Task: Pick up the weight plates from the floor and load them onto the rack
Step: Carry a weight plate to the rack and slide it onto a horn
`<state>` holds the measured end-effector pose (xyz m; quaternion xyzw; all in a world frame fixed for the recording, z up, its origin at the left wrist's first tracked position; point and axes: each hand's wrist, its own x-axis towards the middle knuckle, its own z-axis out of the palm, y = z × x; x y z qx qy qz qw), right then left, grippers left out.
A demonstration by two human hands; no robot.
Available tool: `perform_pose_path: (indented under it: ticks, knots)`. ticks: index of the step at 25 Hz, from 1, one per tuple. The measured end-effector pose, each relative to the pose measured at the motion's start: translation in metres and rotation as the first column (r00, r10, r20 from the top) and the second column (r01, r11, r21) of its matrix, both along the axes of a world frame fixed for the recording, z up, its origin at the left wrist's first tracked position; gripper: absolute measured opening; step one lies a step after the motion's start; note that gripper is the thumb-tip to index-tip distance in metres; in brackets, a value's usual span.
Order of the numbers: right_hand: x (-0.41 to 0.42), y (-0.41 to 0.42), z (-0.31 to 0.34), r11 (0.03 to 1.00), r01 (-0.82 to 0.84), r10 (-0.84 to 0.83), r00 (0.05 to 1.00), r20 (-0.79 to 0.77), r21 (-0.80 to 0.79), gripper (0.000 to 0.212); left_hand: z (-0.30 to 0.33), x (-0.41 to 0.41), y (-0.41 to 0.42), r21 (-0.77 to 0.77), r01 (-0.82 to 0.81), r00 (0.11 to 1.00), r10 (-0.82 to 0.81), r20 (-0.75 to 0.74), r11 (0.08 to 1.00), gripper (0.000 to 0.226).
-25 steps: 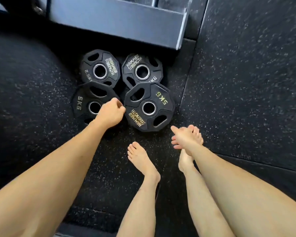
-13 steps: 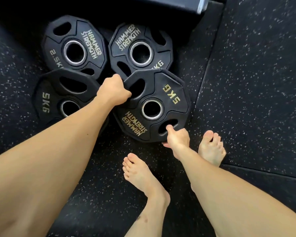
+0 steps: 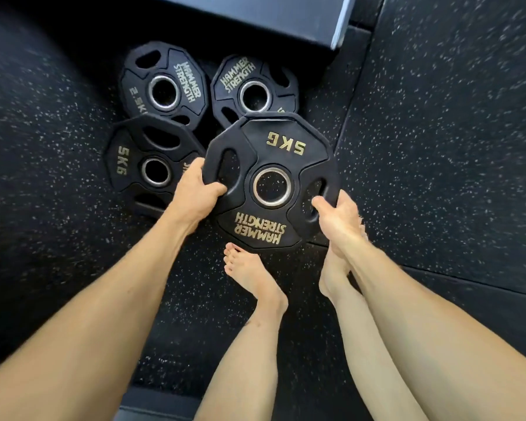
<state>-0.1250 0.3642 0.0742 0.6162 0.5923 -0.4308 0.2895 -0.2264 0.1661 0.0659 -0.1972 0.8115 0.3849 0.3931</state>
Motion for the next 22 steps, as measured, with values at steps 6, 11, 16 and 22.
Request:
perform_pose_path:
  ticks: [6,11,16,22]
  knots:
    - [0.002,0.012,0.135,0.995,-0.094,0.084,0.976,-0.2,-0.041,0.061,0.176,0.028,-0.013,0.177,-0.345,0.937,0.35,0.008,0.922,0.038]
    - [-0.002,0.008,0.291,0.983,-0.17,0.139,0.941,-0.309,-0.075,0.038,0.315,0.045,-0.024,0.145,-0.496,0.868,0.492,0.063,0.856,0.012]
    - [0.02,-0.004,0.438,0.955,-0.297,0.262,0.845,-0.465,-0.002,0.031,0.465,0.095,-0.032,0.316,-0.663,0.732,0.675,0.088,0.678,0.02]
    - [0.04,-0.011,0.567,0.84,-0.532,0.484,0.649,-0.586,0.104,0.019,0.591,0.161,-0.047,0.455,-0.692,0.617,0.787,-0.031,0.56,0.022]
